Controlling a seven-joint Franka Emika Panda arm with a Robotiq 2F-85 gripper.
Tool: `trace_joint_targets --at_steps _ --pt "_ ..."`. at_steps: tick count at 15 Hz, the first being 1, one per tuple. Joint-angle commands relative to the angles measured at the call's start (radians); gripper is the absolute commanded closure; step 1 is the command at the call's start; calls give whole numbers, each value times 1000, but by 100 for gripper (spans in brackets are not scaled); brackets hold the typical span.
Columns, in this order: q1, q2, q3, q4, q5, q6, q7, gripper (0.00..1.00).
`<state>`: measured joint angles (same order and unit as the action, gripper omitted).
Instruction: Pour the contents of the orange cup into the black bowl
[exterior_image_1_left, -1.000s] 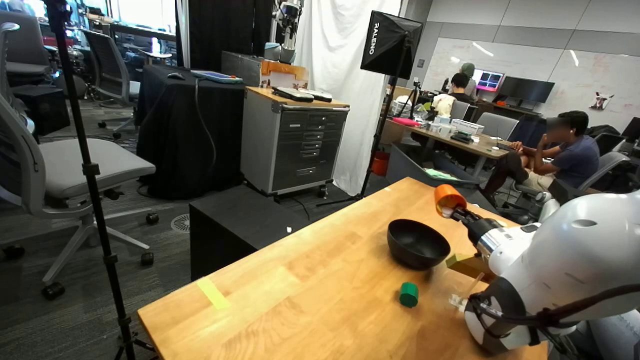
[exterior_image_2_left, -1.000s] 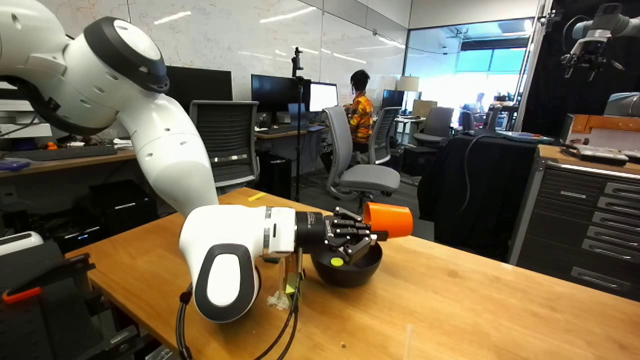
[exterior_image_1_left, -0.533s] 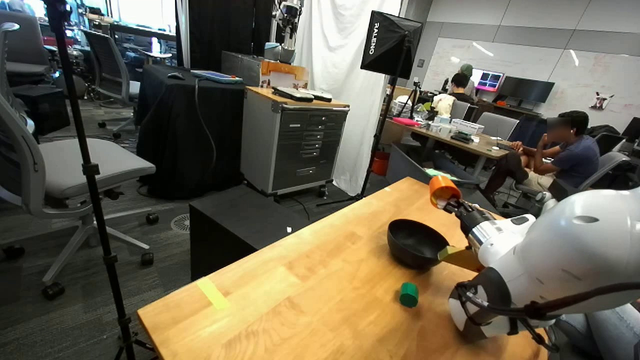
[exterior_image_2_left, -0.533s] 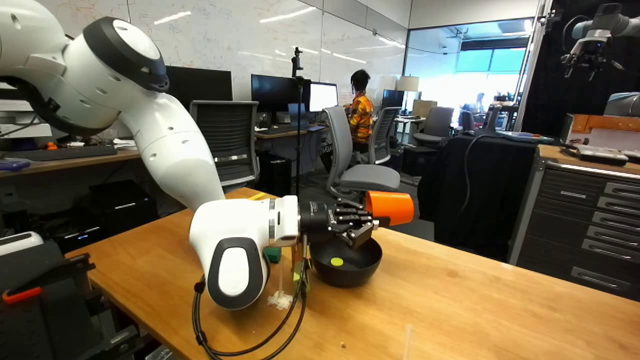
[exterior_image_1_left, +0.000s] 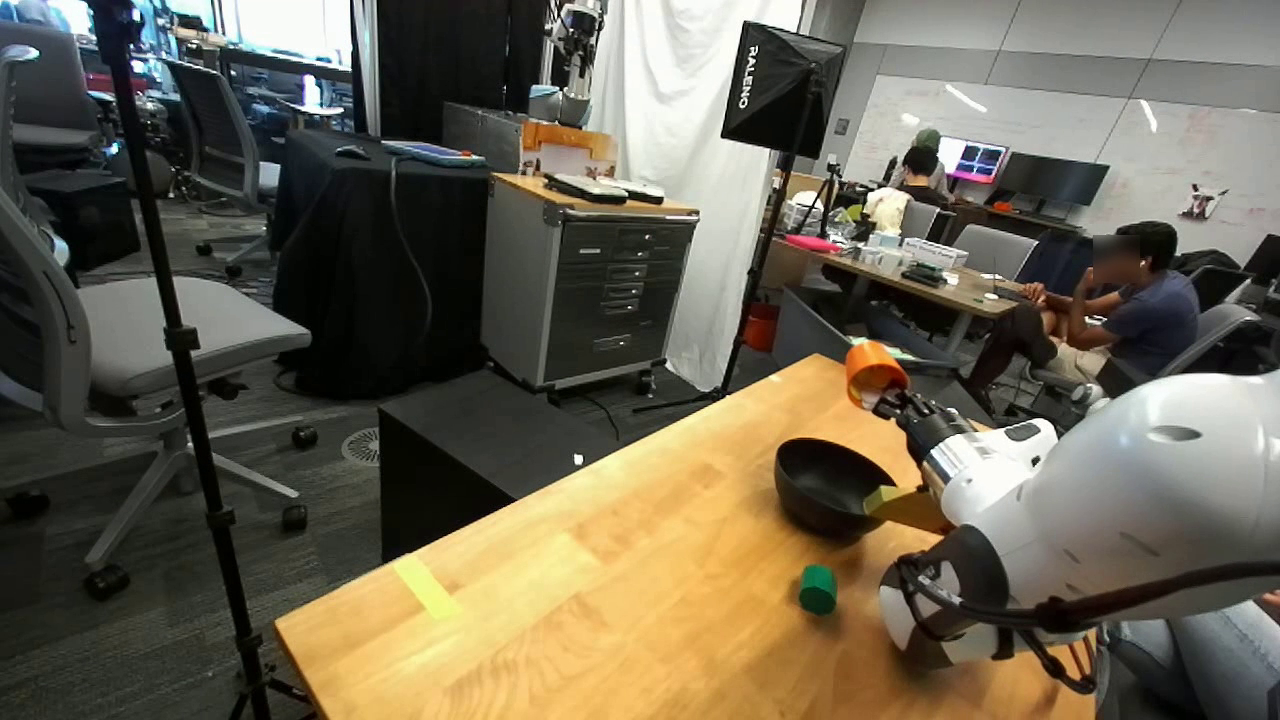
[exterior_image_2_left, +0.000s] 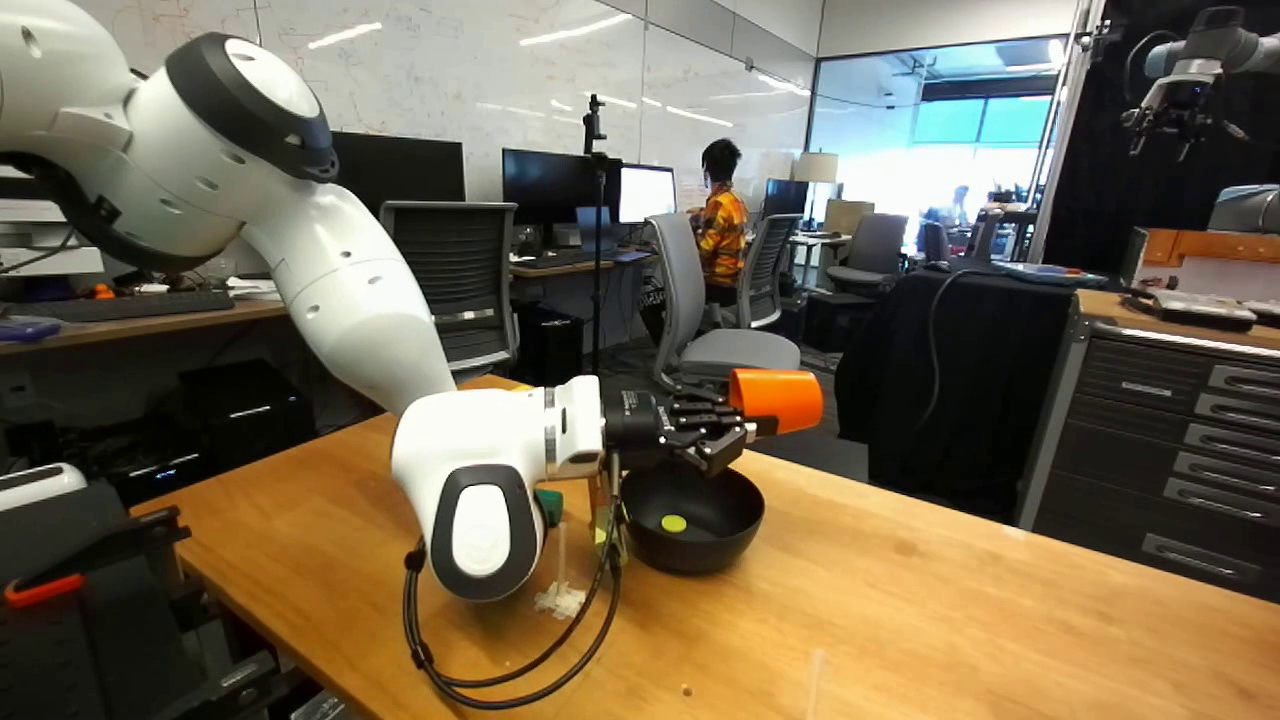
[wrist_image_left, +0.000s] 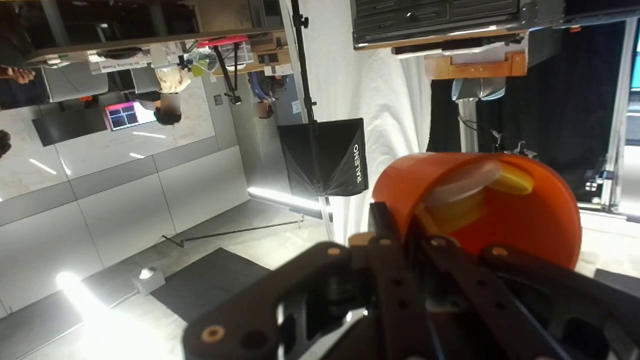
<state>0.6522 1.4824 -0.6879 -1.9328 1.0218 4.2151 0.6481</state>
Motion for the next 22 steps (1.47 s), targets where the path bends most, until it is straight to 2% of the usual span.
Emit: trace_joint_targets --at_steps 1,10,22 --pt "22 16 -26 11 35 25 -24 99" --pt "58 15 -44 -13 35 25 -22 99" --pt "18 3 -17 12 35 29 -141 99"
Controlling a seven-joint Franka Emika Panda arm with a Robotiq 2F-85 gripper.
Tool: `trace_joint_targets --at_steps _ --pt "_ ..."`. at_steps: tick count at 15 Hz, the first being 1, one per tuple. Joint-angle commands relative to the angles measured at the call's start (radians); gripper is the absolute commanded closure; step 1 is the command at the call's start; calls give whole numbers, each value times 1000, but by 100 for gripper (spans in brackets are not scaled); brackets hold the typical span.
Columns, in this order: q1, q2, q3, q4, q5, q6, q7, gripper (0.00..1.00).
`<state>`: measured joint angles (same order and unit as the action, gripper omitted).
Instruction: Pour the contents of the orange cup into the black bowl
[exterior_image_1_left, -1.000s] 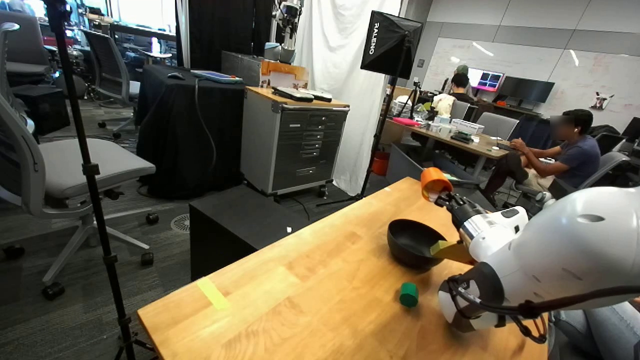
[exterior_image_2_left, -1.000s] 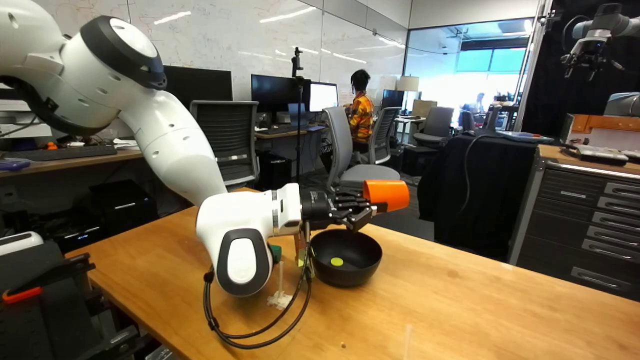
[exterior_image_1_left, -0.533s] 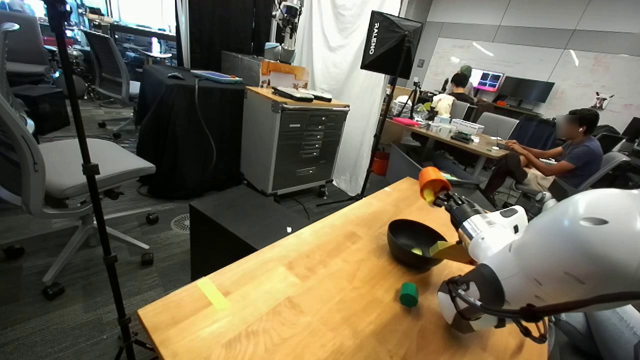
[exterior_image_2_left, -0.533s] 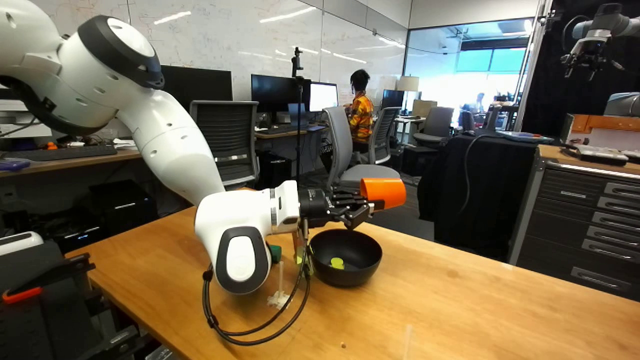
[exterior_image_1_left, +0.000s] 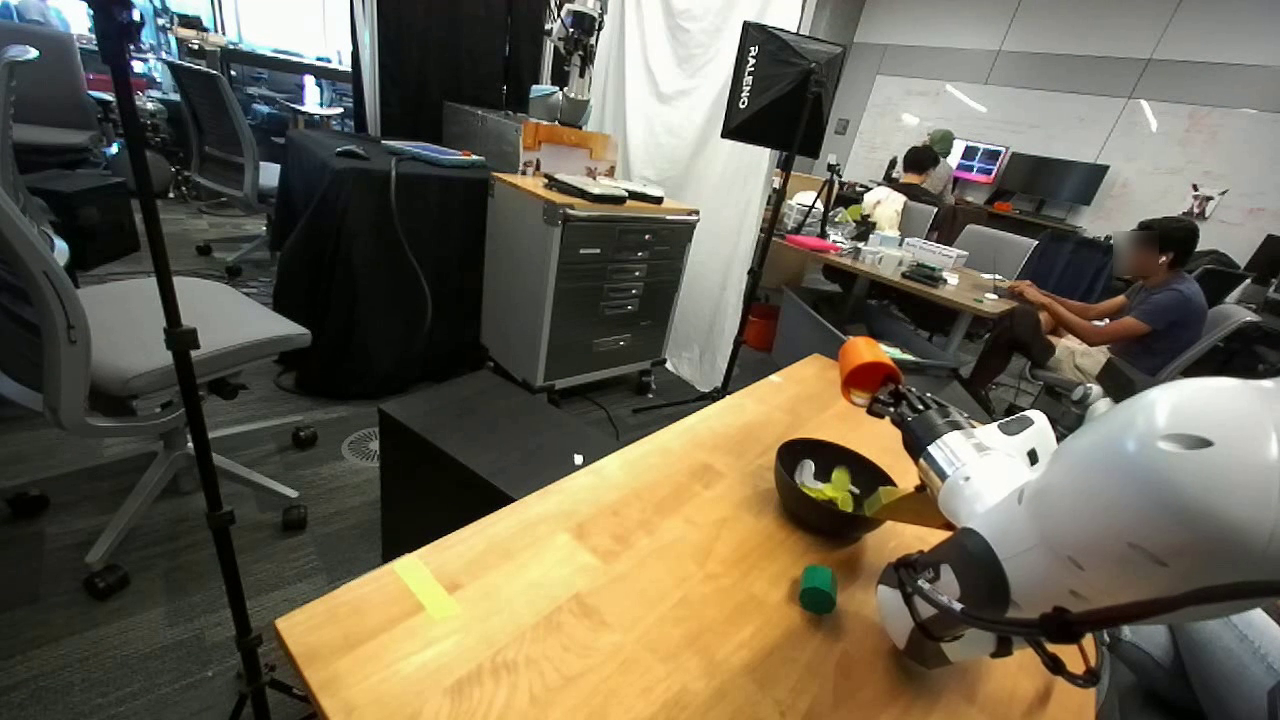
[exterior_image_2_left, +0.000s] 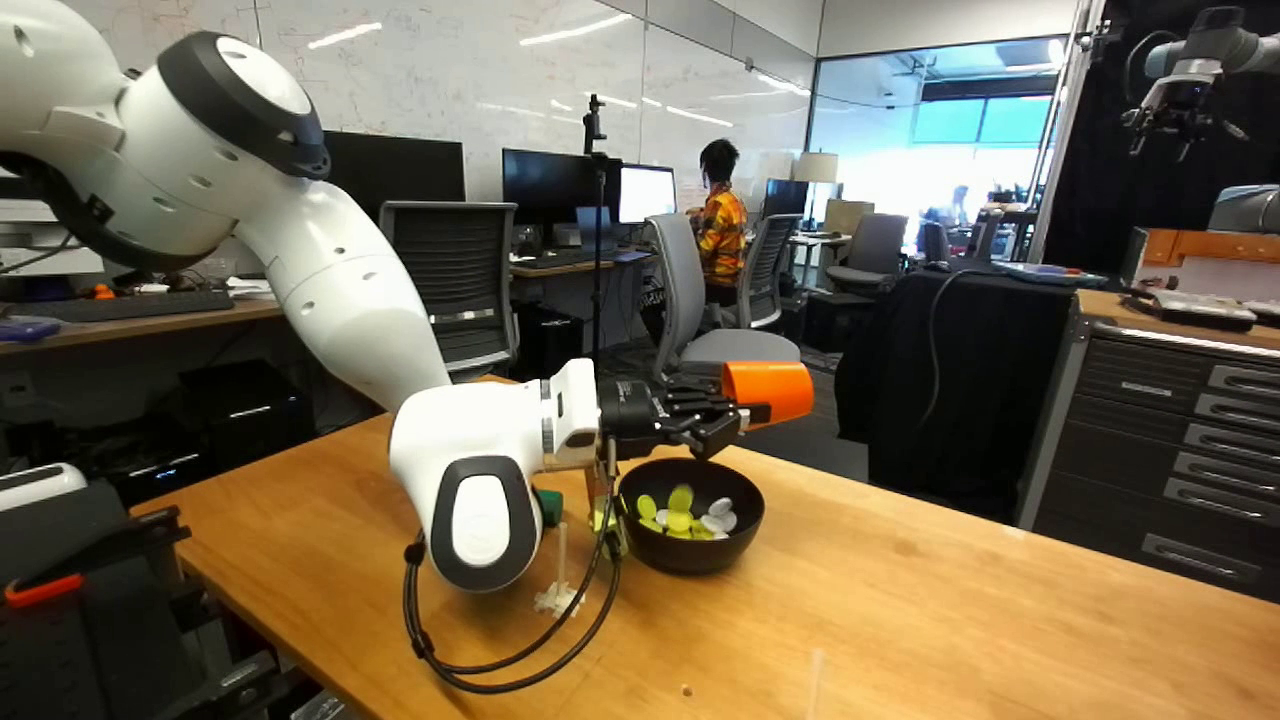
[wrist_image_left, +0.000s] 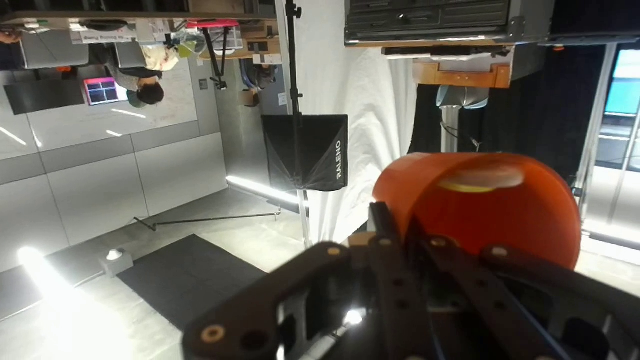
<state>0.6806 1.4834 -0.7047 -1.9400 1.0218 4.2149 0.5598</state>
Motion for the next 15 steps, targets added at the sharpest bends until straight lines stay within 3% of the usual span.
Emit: trace_joint_targets --at_steps 1,15 --pt "-11 2 -2 21 37 29 -60 99" --pt "1 9 -31 33 79 27 -107 99"
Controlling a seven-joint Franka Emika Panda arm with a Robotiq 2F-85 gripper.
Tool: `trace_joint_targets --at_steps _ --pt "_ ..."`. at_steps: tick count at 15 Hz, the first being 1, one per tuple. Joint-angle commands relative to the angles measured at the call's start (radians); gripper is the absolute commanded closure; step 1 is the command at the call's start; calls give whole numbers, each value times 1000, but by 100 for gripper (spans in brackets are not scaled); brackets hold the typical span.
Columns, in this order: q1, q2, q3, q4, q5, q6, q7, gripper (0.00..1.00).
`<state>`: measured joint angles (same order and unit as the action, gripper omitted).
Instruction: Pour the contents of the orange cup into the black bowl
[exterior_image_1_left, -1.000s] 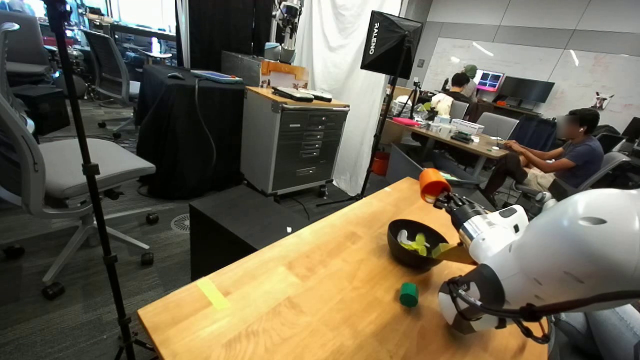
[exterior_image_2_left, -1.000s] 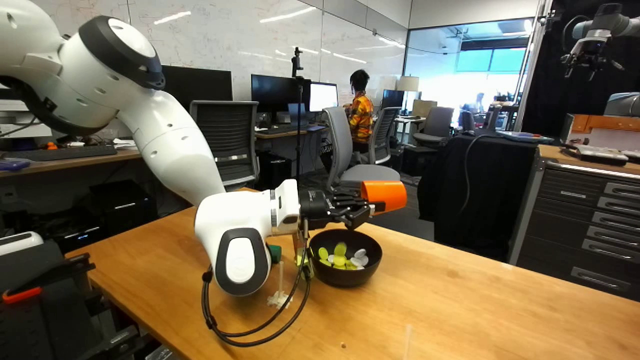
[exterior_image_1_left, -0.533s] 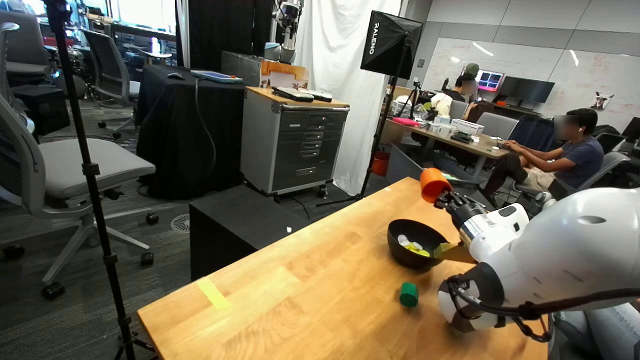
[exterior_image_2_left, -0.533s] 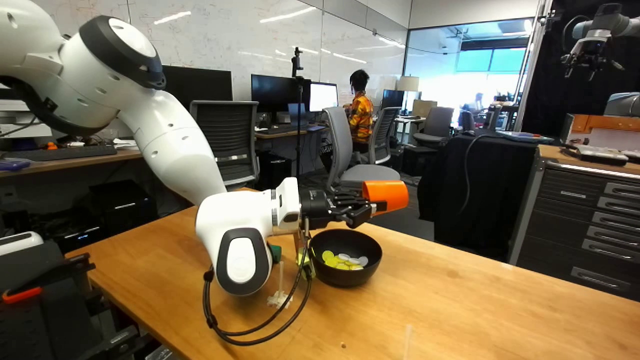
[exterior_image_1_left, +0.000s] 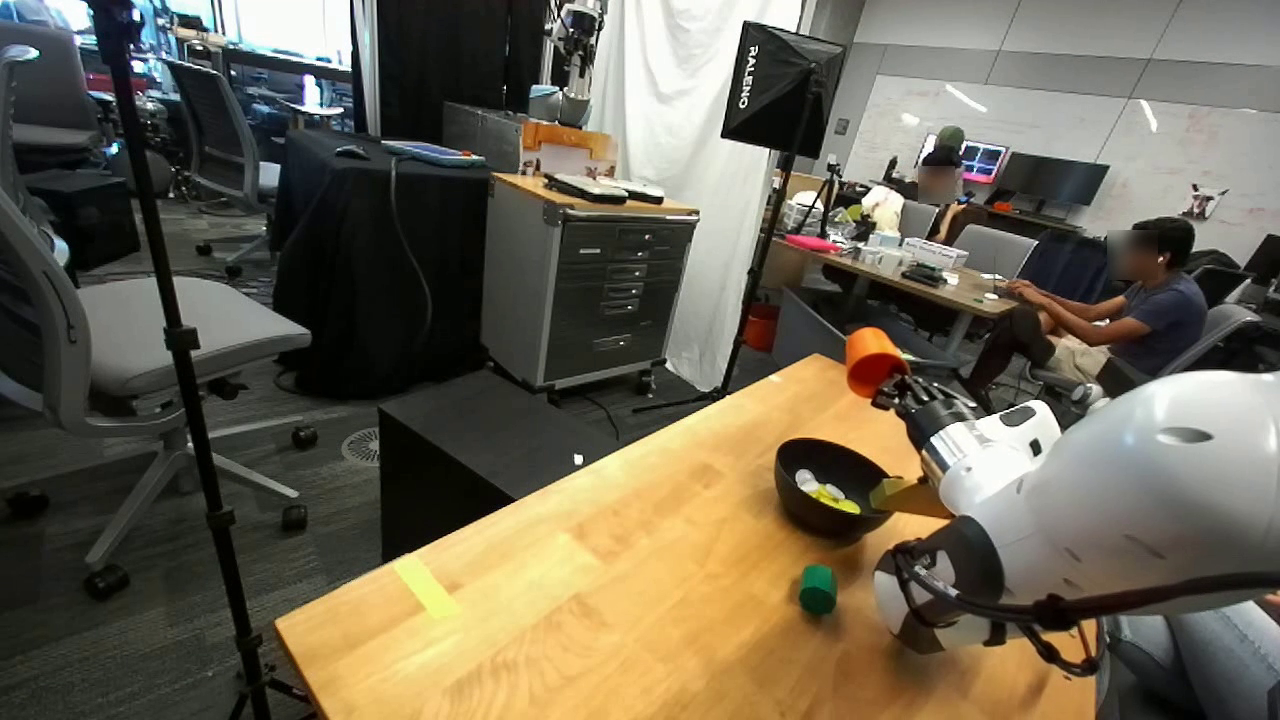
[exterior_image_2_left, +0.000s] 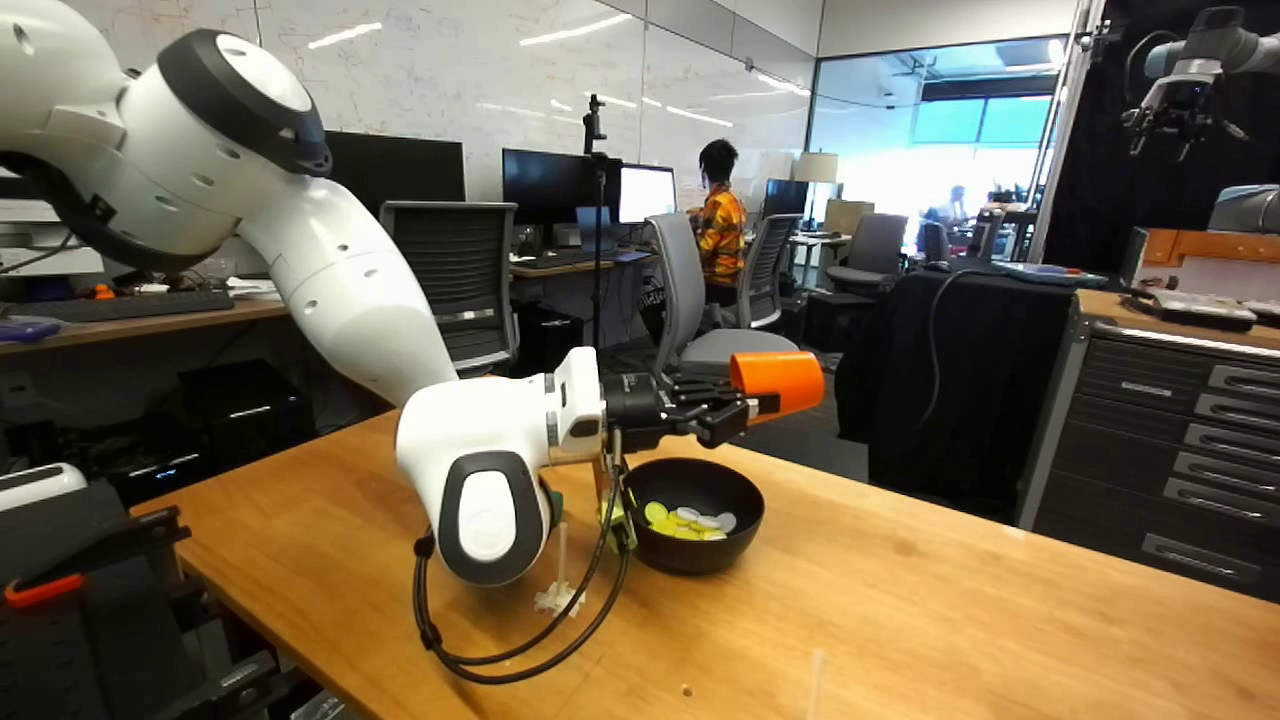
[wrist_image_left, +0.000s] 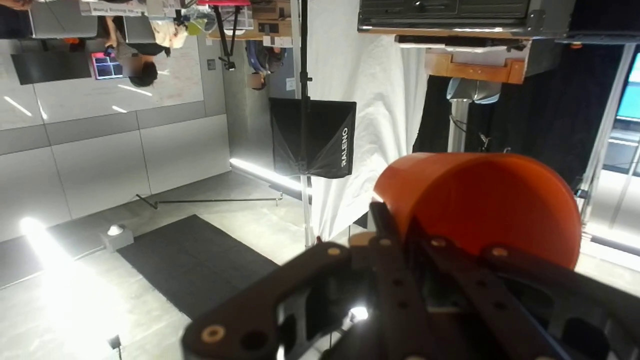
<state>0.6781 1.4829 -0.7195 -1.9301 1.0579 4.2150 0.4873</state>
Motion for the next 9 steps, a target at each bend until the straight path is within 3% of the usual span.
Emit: trace_joint_targets --at_steps 1,6,9 --pt "3 9 -17 24 45 27 -36 99" --pt "-6 9 -9 26 51 27 -49 99" --pt "-77 1 69 22 -24 42 -22 99"
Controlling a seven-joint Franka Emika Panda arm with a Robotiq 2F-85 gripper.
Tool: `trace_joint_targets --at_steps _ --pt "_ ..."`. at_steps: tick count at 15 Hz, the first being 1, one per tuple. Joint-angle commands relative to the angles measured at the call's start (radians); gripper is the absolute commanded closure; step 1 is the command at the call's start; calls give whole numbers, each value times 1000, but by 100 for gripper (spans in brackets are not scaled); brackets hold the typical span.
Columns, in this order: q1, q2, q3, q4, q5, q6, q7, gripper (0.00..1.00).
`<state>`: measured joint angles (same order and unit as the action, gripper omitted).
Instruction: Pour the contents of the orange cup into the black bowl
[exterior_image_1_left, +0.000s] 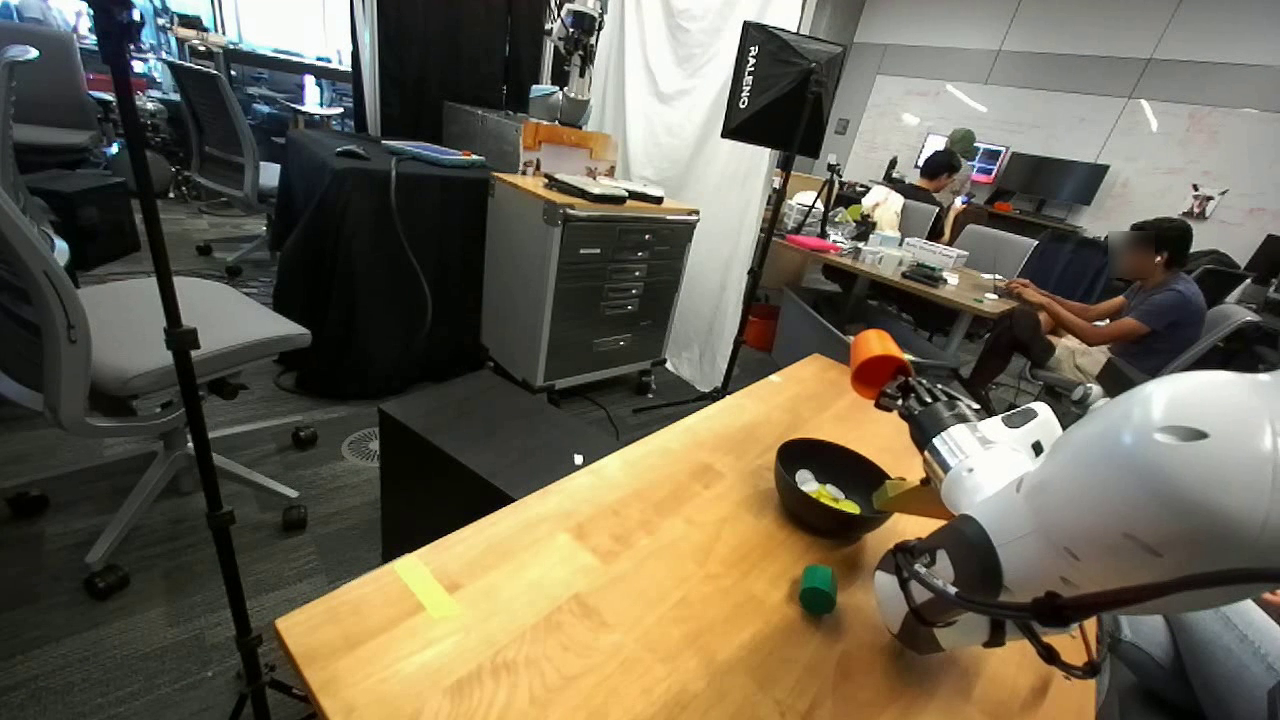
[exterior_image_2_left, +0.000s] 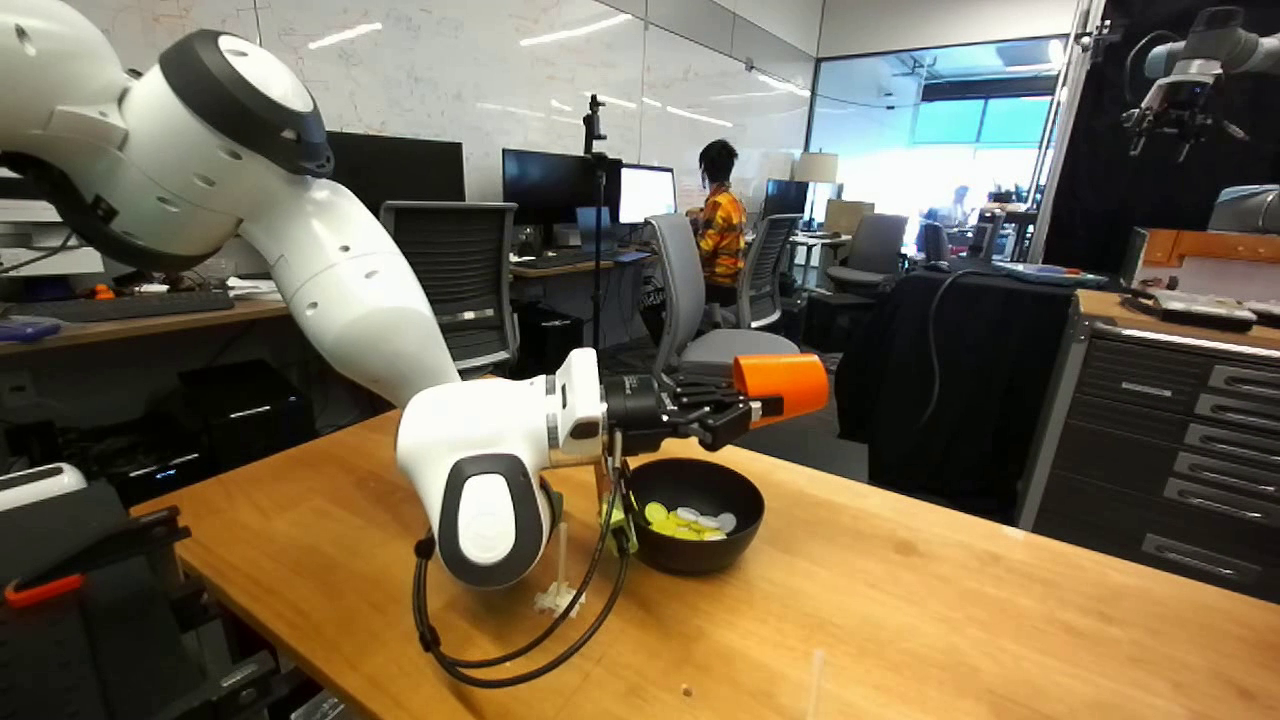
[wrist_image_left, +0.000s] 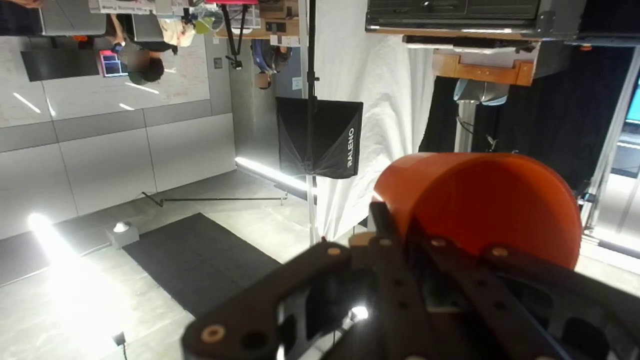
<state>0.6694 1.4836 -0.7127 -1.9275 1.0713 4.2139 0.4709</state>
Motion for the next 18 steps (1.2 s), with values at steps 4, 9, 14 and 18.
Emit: trace_joint_targets --at_steps 4,9,14,18 --pt "-148 -46 102 -14 -211 -14 116 99" --pt "-315 -159 184 -37 -406 4 160 99" --pt "-429 -259 255 -83 -543 8 196 99" --pt "-663 -449 447 -142 -736 27 106 99"
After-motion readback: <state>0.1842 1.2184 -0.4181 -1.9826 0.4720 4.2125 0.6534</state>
